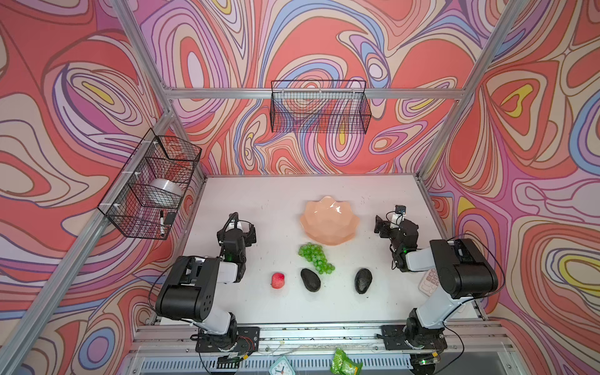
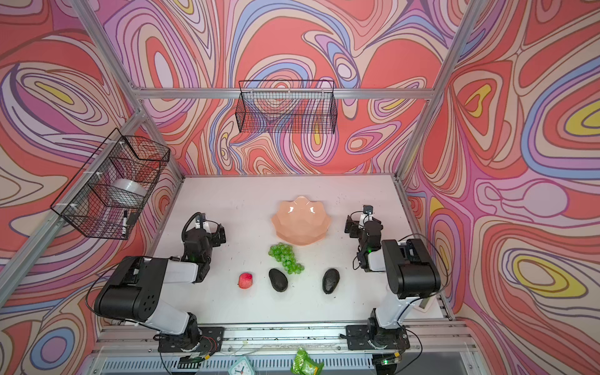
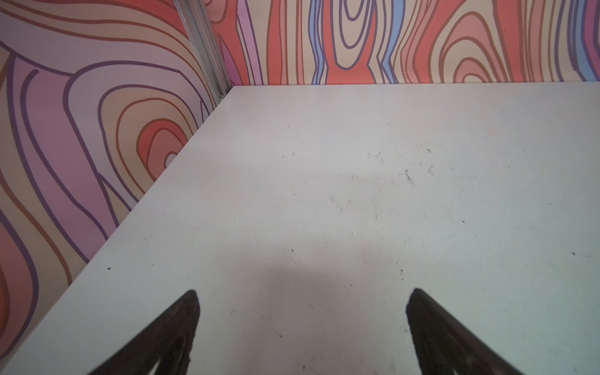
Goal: Place and organize the fake fruits in the fruit bowl
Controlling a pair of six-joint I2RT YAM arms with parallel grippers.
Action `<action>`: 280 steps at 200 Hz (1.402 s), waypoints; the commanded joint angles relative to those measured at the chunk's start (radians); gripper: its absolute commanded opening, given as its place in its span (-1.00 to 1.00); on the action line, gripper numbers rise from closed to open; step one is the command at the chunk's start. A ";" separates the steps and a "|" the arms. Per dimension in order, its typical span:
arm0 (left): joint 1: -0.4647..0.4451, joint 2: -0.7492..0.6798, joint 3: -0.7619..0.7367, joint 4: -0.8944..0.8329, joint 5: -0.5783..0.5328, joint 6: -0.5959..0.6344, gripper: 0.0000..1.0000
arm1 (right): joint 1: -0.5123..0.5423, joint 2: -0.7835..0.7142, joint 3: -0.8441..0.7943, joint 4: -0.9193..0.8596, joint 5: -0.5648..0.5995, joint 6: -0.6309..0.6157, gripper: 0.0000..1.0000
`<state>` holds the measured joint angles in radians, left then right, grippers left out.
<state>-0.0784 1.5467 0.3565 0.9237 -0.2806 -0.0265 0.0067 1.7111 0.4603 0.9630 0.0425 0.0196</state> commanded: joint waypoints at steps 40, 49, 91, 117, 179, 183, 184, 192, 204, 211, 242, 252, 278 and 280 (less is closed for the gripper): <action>0.005 0.004 0.002 0.018 0.002 0.008 1.00 | -0.005 0.003 0.013 -0.015 -0.007 0.000 0.97; 0.005 0.004 0.001 0.018 0.003 0.007 1.00 | -0.004 0.003 0.014 -0.017 -0.007 0.000 0.97; 0.008 0.005 0.005 0.014 0.007 0.007 1.00 | -0.005 0.004 0.015 -0.020 -0.010 0.000 0.97; 0.025 0.000 0.008 -0.002 0.042 -0.004 1.00 | -0.005 0.004 0.016 -0.020 -0.008 -0.001 0.97; 0.029 0.000 0.009 -0.005 0.046 -0.007 1.00 | -0.005 0.004 0.015 -0.019 -0.007 0.000 0.97; 0.029 0.001 0.010 -0.005 0.046 -0.007 1.00 | -0.005 0.004 0.016 -0.020 -0.007 0.000 0.97; 0.029 0.000 0.010 -0.005 0.046 -0.006 1.00 | -0.005 0.004 0.016 -0.020 -0.007 0.000 0.97; 0.029 0.001 0.011 -0.005 0.046 -0.006 1.00 | -0.005 0.004 0.016 -0.020 -0.007 -0.001 0.97; 0.029 0.000 0.010 -0.005 0.046 -0.006 1.00 | -0.006 0.004 0.015 -0.019 -0.007 0.000 0.97; 0.029 0.000 0.009 -0.004 0.046 -0.006 1.00 | -0.005 0.004 0.015 -0.020 -0.007 0.000 0.97; 0.029 -0.001 0.006 -0.002 0.047 -0.007 1.00 | -0.005 0.003 0.014 -0.018 -0.008 0.000 0.97; 0.029 -0.003 0.004 0.005 0.020 -0.014 1.00 | -0.005 0.002 0.014 -0.016 -0.008 0.000 0.97; 0.030 -0.030 -0.011 0.008 0.004 -0.028 1.00 | -0.005 -0.003 0.006 -0.003 0.011 -0.004 0.97; 0.031 -0.034 -0.014 0.011 0.009 -0.027 1.00 | -0.005 -0.004 0.006 -0.003 0.012 -0.003 0.97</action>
<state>-0.0570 1.5452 0.3561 0.9150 -0.2592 -0.0406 0.0067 1.7111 0.4603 0.9497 0.0368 0.0196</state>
